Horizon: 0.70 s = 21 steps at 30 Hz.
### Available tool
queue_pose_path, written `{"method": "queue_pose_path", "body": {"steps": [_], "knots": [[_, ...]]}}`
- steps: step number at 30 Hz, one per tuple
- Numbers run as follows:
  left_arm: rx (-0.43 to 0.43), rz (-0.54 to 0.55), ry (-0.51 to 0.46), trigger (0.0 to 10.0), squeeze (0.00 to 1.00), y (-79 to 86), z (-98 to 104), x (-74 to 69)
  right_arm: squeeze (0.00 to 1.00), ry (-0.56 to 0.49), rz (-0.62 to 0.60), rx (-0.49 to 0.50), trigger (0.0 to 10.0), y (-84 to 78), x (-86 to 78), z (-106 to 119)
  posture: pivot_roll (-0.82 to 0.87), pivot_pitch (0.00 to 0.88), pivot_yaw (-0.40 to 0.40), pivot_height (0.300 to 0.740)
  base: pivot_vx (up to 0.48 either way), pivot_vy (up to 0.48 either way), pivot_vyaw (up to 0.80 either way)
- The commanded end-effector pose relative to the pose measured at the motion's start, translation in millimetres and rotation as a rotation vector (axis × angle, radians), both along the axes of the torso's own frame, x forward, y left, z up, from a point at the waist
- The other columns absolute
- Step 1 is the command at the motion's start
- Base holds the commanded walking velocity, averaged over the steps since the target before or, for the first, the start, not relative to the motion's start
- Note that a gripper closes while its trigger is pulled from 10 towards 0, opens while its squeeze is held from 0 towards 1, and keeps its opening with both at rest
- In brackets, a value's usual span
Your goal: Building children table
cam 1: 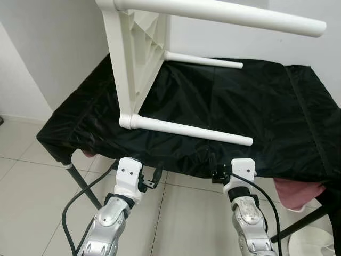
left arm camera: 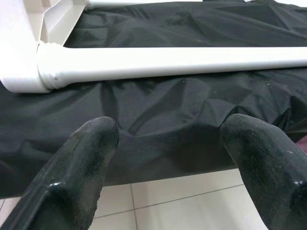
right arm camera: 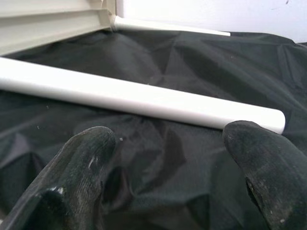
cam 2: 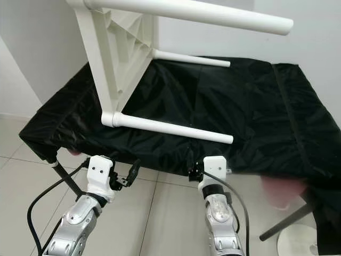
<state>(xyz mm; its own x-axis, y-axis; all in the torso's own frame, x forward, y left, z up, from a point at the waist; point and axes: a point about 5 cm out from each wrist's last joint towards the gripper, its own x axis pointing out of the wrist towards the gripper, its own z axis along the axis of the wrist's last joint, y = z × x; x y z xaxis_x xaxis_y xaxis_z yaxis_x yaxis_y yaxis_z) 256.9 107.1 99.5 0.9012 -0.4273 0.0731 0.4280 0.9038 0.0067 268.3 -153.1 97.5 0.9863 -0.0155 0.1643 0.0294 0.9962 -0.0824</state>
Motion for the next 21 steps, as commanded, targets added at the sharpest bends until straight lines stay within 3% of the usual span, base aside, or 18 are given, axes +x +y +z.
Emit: {"method": "queue_pose_path", "body": {"steps": [1, 5, 8, 12, 17, 20, 21], "knots": [[-0.003, 0.086, 0.034, 10.0, 0.00, 8.2, -4.4, 0.5, 0.00, -0.004, 0.015, 0.006, 10.0, 6.4, -0.3, 2.6, 0.01, 0.026, 0.029, 0.740, 0.000, 0.000, 0.00], [-0.012, 0.060, 0.051, 10.0, 0.00, 6.9, -5.6, -2.5, 0.00, -0.015, 0.040, 0.018, 10.0, 11.7, -2.5, 7.2, 0.00, 0.021, 0.027, 0.740, 0.000, 0.000, 0.00], [-0.024, 0.062, 0.056, 10.0, 0.00, 9.3, -5.6, -3.3, 0.00, -0.013, 0.019, 0.009, 10.0, 6.2, -2.1, 9.4, -0.01, 0.019, 0.024, 0.740, 0.000, 0.000, 0.00], [-0.030, 0.130, 0.052, 10.0, 0.00, 22.9, 2.4, -1.5, 0.00, -0.030, -0.066, 0.000, 10.0, -14.2, -4.1, 17.6, -0.01, 0.016, 0.018, 0.740, 0.000, 0.000, 0.00], [-0.036, 0.162, 0.042, 10.0, 0.00, 32.5, 7.2, -5.4, 0.00, -0.057, -0.059, -0.023, 10.0, -14.6, -10.0, 23.8, -0.02, 0.011, 0.014, 0.740, 0.000, 0.000, 0.00], [-0.040, 0.250, 0.044, 10.0, 0.00, 53.7, 4.3, -9.6, 0.00, -0.072, -0.038, -0.029, 10.0, -12.7, -17.5, 25.4, -0.01, 0.011, 0.011, 0.740, 0.000, 0.000, 0.00], [-0.040, 0.250, 0.044, 10.0, 0.00, 53.7, 4.3, -9.6, 0.00, -0.072, -0.038, -0.029, 10.0, -12.7, -17.5, 25.4, -0.01, 0.011, 0.011, 0.740, 0.000, 0.000, 0.00]]}}
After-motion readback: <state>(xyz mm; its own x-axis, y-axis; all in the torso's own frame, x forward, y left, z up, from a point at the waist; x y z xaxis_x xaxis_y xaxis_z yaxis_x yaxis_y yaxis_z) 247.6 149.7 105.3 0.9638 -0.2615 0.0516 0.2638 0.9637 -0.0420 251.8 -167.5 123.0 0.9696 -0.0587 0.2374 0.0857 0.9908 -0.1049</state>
